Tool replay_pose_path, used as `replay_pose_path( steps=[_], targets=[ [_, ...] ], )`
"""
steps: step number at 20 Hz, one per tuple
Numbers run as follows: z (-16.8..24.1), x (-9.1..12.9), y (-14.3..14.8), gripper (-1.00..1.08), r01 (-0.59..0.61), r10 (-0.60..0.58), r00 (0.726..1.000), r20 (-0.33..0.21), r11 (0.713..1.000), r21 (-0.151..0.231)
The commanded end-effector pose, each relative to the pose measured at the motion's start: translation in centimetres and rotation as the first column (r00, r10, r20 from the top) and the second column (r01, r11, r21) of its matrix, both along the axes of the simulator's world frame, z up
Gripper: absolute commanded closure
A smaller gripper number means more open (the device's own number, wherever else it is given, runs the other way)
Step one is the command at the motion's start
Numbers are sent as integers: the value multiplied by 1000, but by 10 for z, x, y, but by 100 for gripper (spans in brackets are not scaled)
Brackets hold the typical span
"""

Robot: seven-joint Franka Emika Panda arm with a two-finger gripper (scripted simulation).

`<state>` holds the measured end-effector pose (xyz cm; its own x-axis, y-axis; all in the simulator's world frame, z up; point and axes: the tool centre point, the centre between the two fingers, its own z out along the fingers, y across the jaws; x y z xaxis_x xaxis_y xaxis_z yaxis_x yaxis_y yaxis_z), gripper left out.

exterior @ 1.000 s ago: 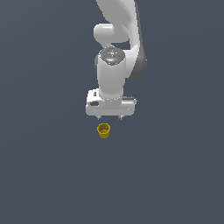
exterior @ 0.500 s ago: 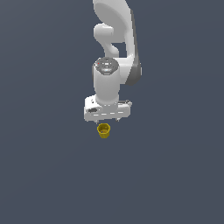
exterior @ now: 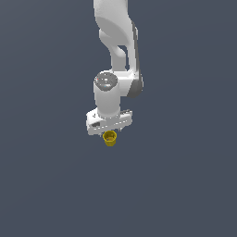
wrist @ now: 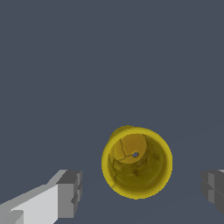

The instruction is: Pick up the object and move it to a goal position.

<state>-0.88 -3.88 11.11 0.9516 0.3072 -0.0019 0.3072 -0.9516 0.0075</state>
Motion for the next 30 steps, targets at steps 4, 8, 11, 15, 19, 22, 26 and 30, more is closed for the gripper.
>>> replay_pose_path(
  steps=[4, 8, 11, 15, 19, 22, 26, 30],
  targets=[
    [-11, -1, -5, -92, -49, 49, 999, 0, 999, 6],
    [-14, -2, -6, -92, -62, 62, 998, 0, 998, 8],
    [-14, -2, -6, -92, -59, 59, 998, -1, 998, 7],
    [-24, -2, -6, -92, -60, 60, 998, -1, 998, 7],
    [-44, -3, -6, -92, -61, 61, 998, -1, 998, 8],
    [-57, -3, -6, -92, -63, 63, 998, -1, 998, 8],
    [-64, -2, -6, -92, -63, 63, 998, -1, 998, 8],
    [-65, -2, -6, 108, -63, 63, 998, -1, 998, 8]
  ],
)
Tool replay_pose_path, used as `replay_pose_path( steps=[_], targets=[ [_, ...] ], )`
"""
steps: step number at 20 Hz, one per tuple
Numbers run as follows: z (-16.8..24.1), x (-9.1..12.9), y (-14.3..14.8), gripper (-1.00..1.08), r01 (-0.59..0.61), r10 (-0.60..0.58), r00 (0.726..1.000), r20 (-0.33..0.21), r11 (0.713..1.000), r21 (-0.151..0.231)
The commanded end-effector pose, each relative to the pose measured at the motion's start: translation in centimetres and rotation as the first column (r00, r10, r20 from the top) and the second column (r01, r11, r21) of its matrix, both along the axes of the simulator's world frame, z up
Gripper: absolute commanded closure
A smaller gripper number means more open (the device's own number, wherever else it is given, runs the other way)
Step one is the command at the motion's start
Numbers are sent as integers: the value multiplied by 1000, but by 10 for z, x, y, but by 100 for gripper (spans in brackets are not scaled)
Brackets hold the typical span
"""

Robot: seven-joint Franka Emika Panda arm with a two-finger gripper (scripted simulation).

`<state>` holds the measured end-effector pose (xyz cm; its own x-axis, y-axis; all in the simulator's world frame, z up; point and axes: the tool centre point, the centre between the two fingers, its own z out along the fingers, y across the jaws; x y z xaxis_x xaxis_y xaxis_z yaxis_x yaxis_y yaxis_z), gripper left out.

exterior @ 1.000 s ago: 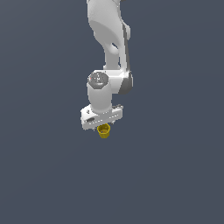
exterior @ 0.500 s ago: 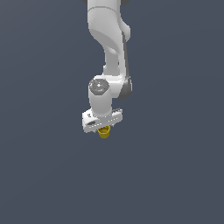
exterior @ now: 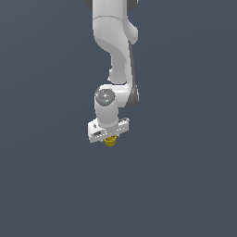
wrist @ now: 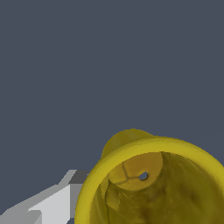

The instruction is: Pick up the object and move it to a goal position.

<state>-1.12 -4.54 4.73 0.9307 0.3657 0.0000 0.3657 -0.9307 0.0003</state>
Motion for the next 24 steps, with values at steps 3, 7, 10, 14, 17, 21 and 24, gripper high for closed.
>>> replay_pose_path(
  steps=[3, 7, 10, 14, 17, 21, 24],
  targets=[
    [-1, 0, 0, 108, -1, 1, 1000, 0, 1000, 0],
    [-1, 0, 0, 108, -1, 1, 1000, 0, 1000, 0],
    [1, 0, 1, 108, 0, 0, 1000, 1, 1000, 0],
    [8, -3, 5, 108, 0, 0, 1000, 1, 1000, 0],
    [17, -6, 12, 108, 0, 0, 1000, 1, 1000, 0],
    [37, -14, 26, 108, 0, 0, 1000, 1, 1000, -1],
    [56, -21, 39, 108, -1, 1, 1000, 0, 1000, -1]
  ],
)
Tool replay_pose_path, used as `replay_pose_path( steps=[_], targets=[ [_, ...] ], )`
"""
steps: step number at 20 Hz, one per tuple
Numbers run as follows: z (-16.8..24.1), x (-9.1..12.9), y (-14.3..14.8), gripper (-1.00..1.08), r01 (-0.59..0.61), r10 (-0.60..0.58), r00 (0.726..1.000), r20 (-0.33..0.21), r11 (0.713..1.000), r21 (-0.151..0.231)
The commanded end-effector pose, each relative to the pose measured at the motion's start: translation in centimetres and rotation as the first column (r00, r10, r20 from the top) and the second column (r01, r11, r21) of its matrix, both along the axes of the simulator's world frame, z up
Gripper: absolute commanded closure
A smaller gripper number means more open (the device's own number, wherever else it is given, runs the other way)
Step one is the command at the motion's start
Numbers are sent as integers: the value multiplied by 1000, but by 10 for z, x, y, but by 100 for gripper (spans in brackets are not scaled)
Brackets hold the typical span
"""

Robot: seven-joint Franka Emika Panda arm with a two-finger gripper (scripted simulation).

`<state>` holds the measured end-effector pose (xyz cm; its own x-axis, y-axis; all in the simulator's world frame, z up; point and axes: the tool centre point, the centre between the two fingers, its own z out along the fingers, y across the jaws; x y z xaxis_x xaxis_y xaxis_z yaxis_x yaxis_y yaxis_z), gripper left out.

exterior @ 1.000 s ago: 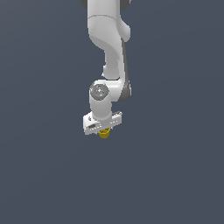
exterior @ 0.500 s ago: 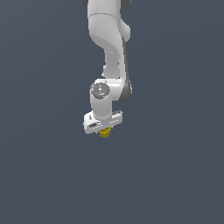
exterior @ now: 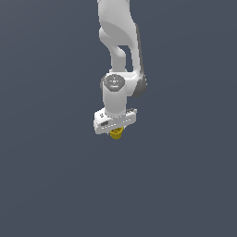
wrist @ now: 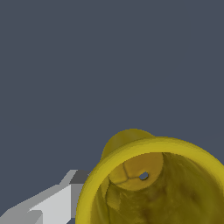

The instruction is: Pick up the object and move it to a goal position.

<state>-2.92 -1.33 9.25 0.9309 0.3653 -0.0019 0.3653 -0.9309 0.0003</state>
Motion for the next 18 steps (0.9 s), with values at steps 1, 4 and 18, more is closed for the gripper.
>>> replay_pose_path(
  steps=[1, 4, 18],
  targets=[
    [18, -6, 12, 108, -1, 1, 1000, 2, 1000, -1],
    [44, -15, 30, 108, -1, 1, 1000, 2, 1000, -1],
    [171, -60, 119, 108, -2, 2, 1000, 2, 1000, -2]
  ],
)
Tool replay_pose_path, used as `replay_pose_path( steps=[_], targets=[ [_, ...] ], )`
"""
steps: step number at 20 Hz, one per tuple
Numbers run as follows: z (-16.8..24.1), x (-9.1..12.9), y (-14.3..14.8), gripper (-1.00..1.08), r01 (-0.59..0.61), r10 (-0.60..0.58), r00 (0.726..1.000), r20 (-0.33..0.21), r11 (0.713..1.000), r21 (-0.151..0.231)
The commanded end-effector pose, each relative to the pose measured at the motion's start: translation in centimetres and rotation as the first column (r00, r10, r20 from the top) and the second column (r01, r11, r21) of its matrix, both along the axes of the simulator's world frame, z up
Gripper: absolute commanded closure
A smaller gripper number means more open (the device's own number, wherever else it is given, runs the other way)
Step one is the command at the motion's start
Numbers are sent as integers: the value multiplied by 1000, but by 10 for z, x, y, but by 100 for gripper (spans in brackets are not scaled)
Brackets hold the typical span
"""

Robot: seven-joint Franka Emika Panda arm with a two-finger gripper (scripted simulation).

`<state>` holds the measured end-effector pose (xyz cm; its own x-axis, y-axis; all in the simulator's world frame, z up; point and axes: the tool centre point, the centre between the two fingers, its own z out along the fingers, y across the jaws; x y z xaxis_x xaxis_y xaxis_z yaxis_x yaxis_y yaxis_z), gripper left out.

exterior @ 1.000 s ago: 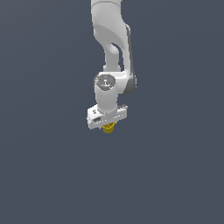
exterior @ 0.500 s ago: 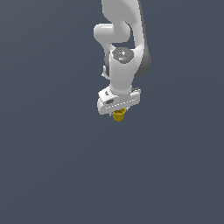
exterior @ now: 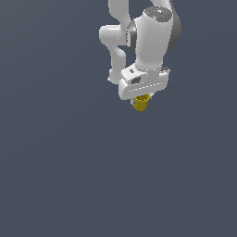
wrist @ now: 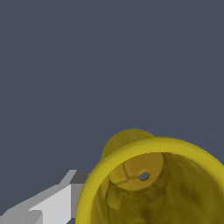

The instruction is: Pick up the object and move it to a goal position.

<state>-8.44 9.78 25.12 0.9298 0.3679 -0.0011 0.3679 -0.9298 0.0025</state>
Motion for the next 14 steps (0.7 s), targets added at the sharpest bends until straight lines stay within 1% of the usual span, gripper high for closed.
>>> replay_pose_path(
  steps=[1, 7, 14],
  targets=[
    [20, -7, 13, 108, 1, -1, 1000, 0, 1000, 0],
    [53, -16, 36, 108, 1, -1, 1000, 0, 1000, 1],
    [65, -18, 45, 108, 1, -1, 1000, 0, 1000, 2]
  ],
)
